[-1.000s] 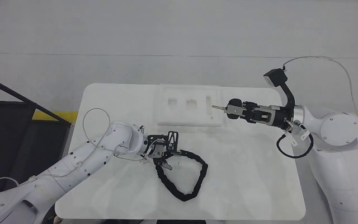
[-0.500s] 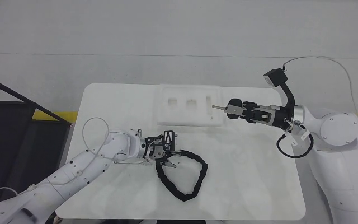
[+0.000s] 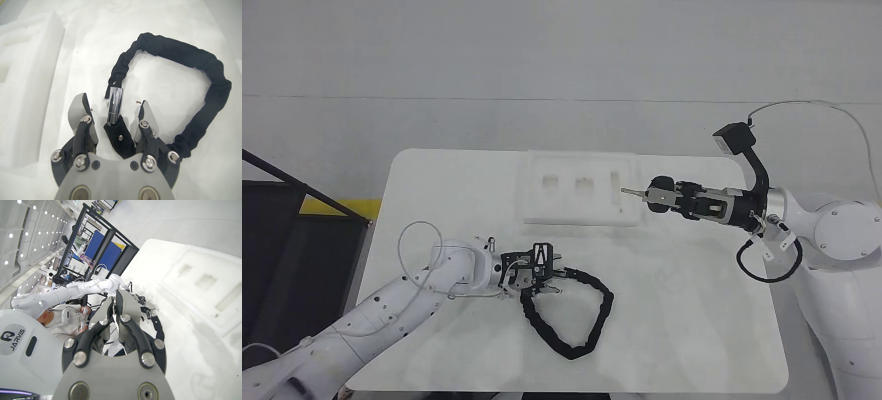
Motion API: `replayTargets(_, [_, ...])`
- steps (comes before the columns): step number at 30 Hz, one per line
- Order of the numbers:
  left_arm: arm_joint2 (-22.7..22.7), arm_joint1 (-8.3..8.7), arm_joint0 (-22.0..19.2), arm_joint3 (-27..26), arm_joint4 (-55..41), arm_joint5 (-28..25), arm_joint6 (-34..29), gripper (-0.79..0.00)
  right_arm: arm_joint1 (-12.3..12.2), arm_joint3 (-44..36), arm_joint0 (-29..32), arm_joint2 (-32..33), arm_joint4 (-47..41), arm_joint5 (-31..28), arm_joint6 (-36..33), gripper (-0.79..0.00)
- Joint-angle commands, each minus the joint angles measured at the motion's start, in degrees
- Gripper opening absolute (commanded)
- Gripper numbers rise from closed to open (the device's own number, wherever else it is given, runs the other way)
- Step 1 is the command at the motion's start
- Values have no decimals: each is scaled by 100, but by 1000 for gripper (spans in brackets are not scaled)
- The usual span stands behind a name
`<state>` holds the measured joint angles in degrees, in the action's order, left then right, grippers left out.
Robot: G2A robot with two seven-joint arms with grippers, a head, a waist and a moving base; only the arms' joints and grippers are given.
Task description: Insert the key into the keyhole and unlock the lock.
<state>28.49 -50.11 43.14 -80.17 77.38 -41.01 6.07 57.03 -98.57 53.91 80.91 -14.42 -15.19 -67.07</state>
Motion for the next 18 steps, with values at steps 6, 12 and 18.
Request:
replayTargets(6, [71, -84, 88, 125, 83, 77, -22, -462, 0, 0, 0, 0, 0, 0, 0, -785])
replayTargets(12, [155, -151, 144, 255, -16, 23, -88, -785, 0, 0, 0, 0, 0, 0, 0, -785])
replayTargets(18, [263, -225, 121, 330, -253, -248, 22, -785, 0, 0, 0, 0, 0, 0, 0, -785])
